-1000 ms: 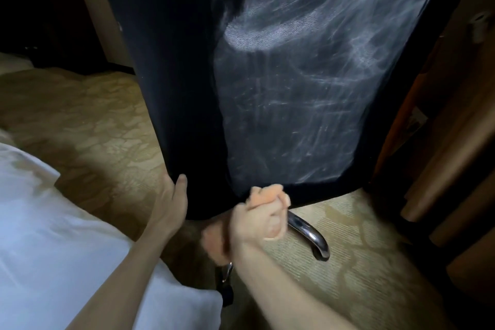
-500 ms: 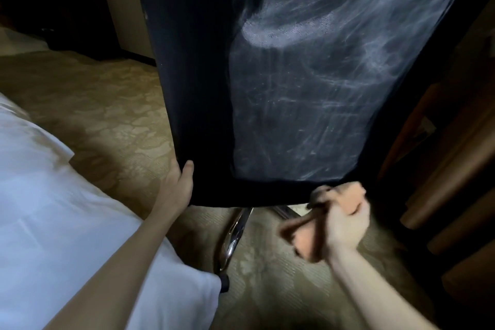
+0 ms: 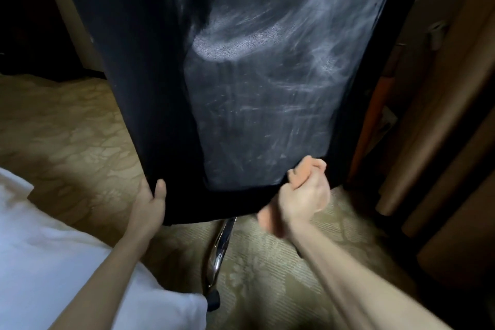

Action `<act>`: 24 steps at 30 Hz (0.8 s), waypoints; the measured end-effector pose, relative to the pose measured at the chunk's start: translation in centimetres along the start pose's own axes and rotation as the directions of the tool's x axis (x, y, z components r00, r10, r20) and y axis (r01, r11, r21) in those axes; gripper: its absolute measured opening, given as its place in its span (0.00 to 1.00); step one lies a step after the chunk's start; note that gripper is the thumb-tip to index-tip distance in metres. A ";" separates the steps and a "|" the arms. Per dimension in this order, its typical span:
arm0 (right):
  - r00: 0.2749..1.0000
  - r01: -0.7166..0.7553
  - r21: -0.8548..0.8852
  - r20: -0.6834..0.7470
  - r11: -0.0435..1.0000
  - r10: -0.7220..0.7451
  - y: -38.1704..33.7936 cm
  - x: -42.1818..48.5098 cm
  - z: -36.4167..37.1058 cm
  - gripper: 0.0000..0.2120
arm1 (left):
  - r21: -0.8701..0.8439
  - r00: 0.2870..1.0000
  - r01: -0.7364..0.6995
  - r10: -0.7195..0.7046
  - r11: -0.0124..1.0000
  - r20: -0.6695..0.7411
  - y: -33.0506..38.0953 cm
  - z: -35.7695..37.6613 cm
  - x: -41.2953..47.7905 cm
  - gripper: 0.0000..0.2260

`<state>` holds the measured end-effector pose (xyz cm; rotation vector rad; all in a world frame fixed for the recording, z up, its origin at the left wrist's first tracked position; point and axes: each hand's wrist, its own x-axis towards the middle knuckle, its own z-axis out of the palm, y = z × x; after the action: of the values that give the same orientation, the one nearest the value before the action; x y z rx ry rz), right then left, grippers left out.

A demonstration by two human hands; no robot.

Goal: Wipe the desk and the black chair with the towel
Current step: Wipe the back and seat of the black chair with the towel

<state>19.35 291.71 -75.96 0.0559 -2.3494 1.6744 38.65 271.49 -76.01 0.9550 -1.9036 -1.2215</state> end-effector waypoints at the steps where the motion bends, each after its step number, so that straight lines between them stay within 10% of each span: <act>1: 1.000 -0.002 0.070 0.011 0.998 0.001 -1.1 -2.3 0.5 0.18 | -0.005 1.000 -0.001 0.001 1.000 0.007 -0.2 0.1 0.1 0.21; 5: 0.953 -0.019 0.206 0.300 0.978 -0.045 -3.8 -9.8 3.1 0.26 | -0.013 1.000 0.023 -0.023 1.000 0.000 -1.1 -0.2 0.9 0.21; 10: 0.648 -0.143 0.338 0.742 0.930 -0.170 -8.0 -15.4 4.5 0.22 | -0.054 0.996 0.084 -0.082 0.995 0.033 -1.6 -0.7 1.4 0.10; 18: 0.964 -0.091 0.424 0.266 0.901 -0.028 -5.3 -5.3 -2.7 0.18 | 0.032 1.000 0.025 -0.026 0.999 0.013 -0.6 -0.6 0.6 0.19; 24: 0.964 -0.161 0.414 -0.130 0.896 0.234 -3.0 4.3 -7.6 0.23 | -0.013 0.998 0.051 -0.050 0.999 0.037 -0.4 -0.8 0.7 0.21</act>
<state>17.17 298.34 -69.92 -0.2565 -1.9041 2.1395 38.99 270.43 -75.98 0.9848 -1.9073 -1.2882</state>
